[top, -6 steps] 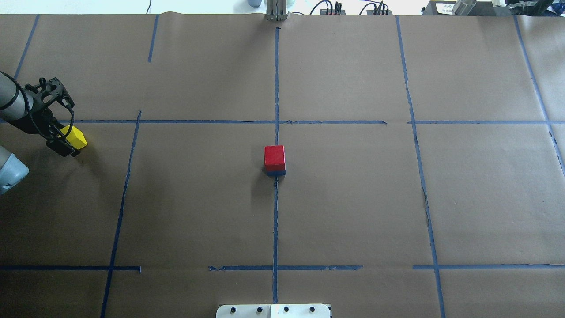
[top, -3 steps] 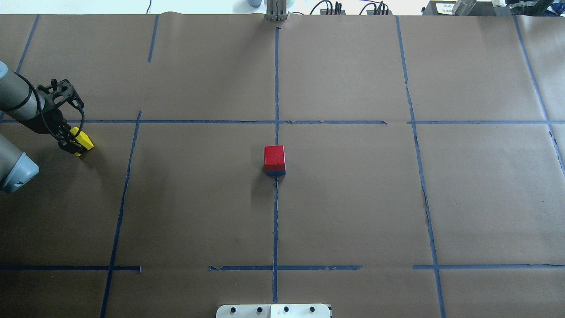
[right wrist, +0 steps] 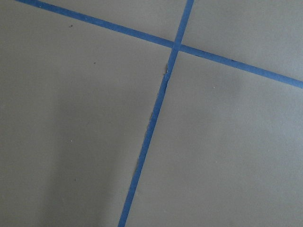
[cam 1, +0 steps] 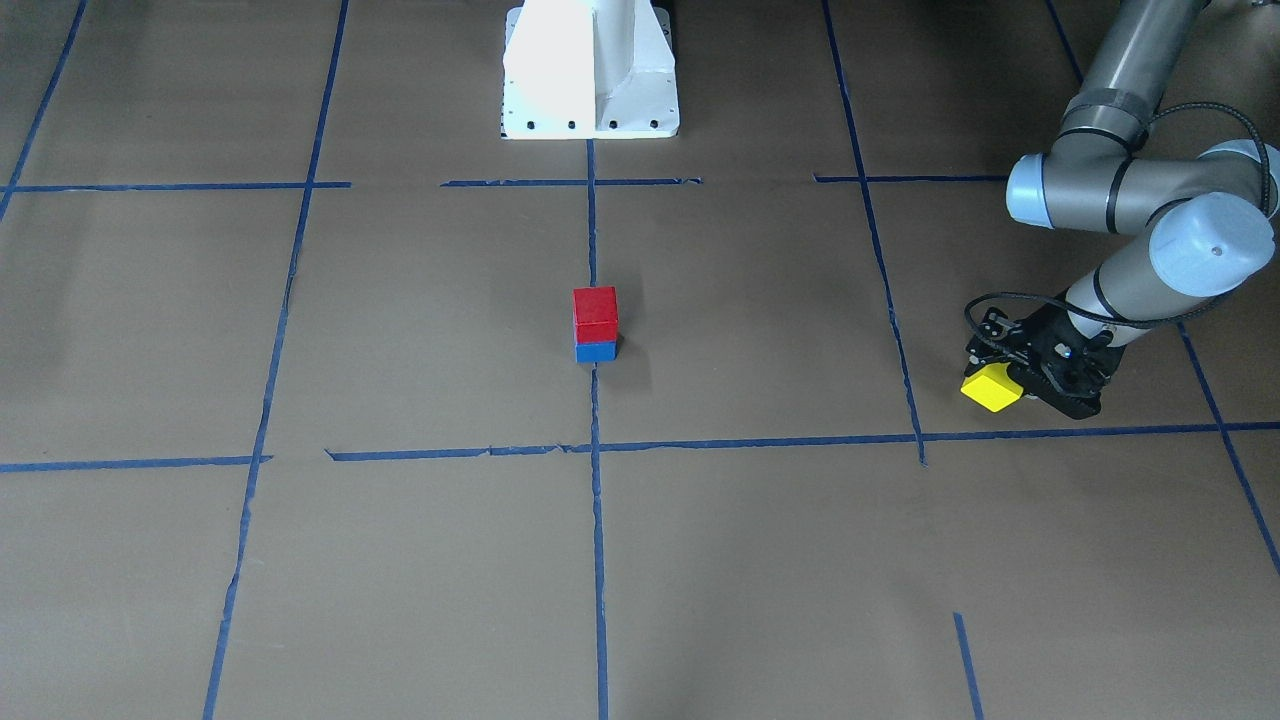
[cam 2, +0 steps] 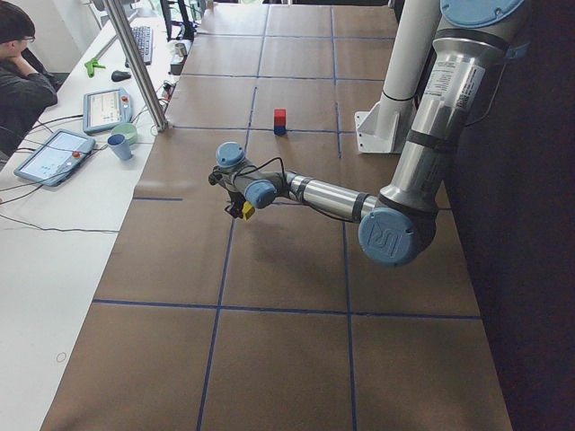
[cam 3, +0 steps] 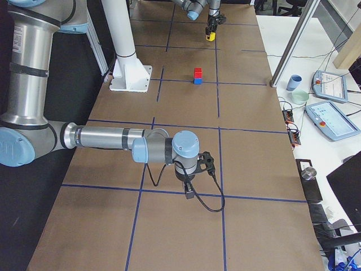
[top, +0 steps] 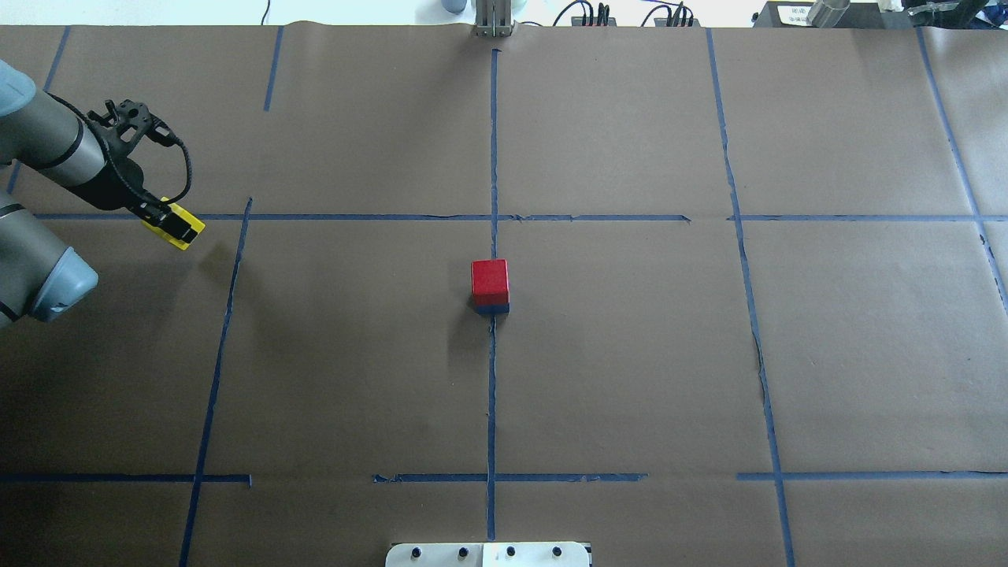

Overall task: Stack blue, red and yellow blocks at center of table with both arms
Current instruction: 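Carry the yellow cube with the left gripper above the red cube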

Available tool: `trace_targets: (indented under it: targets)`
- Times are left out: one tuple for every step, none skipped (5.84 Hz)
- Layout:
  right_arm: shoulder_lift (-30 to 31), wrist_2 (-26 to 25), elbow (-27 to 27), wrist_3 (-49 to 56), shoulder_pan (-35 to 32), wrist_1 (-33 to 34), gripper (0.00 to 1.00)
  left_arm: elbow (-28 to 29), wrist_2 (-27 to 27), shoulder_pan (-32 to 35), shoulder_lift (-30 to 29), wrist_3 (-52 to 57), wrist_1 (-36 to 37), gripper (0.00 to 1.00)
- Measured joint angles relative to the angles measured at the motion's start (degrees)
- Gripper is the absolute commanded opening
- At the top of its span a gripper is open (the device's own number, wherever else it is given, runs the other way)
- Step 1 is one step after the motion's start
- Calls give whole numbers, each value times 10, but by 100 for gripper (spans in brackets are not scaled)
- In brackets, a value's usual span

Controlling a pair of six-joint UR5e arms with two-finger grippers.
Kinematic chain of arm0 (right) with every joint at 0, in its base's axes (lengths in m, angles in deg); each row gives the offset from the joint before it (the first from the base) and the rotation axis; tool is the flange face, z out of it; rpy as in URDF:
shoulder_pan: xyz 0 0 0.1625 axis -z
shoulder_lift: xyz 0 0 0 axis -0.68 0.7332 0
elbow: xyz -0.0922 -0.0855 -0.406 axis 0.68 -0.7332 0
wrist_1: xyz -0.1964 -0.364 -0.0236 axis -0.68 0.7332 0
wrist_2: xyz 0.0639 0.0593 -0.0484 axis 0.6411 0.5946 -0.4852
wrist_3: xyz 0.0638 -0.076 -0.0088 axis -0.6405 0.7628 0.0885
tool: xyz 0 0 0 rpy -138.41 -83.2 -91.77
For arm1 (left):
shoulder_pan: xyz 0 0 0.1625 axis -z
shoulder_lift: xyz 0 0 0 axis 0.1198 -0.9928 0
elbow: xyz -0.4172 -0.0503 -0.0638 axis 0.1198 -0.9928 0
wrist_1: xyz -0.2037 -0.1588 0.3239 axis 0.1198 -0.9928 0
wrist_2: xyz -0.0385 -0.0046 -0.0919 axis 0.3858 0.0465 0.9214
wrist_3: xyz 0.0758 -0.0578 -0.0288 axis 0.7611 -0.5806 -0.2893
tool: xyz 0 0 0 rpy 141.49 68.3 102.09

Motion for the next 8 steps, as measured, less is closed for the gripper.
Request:
trace_targets:
  targets:
    - [0,0,0,0,0,0,99,-36,-4,-33,-18,-186,0,1]
    - [0,0,0,0,0,0,99,-71,-26,-78,-42,-337,13,1]
    - [0,0,-1,0,0,0,99,-97,-67,-114,-84,-414,74,1]
    - [0,0,-1,0,0,0,99,-123,-119,-149,-152,-450,191,1]
    - [0,-1,-1,0,0,0,99,-134,-157,-181,-214,-476,277,1]
    - [0,-1,-1,0,0,0,99,-128,-184,-211,-260,-498,313,1]
    - [0,-1,-1,0,0,0,99,-104,-201,-232,-298,-507,324,2]
    - [0,-1,-1,0,0,0,99,-58,-207,-240,-339,-511,328,2]
